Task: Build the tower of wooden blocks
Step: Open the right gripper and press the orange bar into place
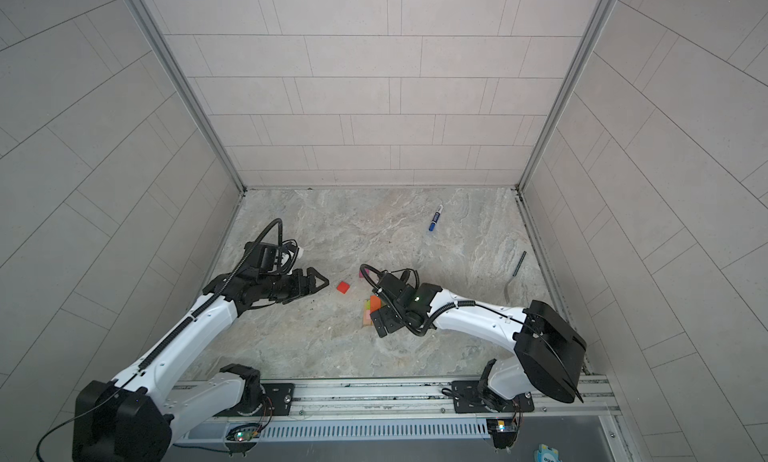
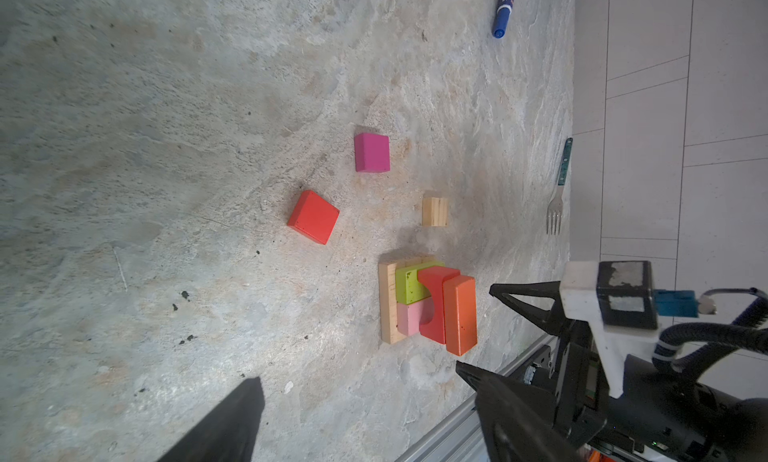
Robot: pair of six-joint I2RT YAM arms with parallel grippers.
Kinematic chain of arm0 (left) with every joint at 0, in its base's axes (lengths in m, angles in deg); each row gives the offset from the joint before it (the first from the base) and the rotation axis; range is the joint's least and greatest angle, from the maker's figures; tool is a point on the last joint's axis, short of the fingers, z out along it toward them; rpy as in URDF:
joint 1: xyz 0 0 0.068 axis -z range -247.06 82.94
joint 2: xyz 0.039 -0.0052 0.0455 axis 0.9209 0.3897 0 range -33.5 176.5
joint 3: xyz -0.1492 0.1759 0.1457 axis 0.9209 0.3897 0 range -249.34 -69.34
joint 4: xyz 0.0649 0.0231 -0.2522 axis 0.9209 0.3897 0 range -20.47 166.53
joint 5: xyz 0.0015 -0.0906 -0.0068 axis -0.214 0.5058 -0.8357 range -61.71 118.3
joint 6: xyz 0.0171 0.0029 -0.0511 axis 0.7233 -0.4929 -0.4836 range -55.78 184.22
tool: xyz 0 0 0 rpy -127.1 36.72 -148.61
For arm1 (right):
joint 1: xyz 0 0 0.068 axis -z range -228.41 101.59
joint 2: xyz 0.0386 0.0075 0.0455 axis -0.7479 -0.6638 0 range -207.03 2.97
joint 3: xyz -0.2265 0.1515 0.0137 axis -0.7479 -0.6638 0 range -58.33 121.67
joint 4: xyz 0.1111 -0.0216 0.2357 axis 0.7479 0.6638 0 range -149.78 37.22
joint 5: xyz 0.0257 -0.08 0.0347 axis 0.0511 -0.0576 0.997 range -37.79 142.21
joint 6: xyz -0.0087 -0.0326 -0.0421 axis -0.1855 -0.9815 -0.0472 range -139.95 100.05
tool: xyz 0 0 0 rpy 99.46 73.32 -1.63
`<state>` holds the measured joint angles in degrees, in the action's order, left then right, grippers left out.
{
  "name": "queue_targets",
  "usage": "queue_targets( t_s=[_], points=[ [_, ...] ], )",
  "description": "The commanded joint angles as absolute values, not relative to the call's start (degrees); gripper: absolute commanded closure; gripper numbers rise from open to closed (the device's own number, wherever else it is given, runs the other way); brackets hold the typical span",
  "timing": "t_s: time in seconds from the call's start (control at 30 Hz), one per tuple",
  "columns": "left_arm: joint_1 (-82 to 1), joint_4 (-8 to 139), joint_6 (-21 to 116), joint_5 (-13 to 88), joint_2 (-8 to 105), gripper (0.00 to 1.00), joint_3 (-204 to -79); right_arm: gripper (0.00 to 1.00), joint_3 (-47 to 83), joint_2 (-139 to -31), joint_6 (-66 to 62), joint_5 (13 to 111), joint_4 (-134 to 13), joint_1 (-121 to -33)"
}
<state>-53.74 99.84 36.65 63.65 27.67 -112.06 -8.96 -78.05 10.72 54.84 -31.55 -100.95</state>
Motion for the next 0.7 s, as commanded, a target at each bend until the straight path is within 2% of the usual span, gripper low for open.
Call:
queue_targets(
  t_s=[0.0,0.67],
  points=[
    [-53.44,100.17,37.06,63.16,26.62,0.13,-111.88,0.01,-7.98,-78.86,10.91,55.19,-31.57,-100.45],
    [-53.42,100.36,37.06,63.01,26.33,0.13,-111.86,0.02,-7.45,-80.24,10.38,55.37,-32.16,-99.76]
  ],
)
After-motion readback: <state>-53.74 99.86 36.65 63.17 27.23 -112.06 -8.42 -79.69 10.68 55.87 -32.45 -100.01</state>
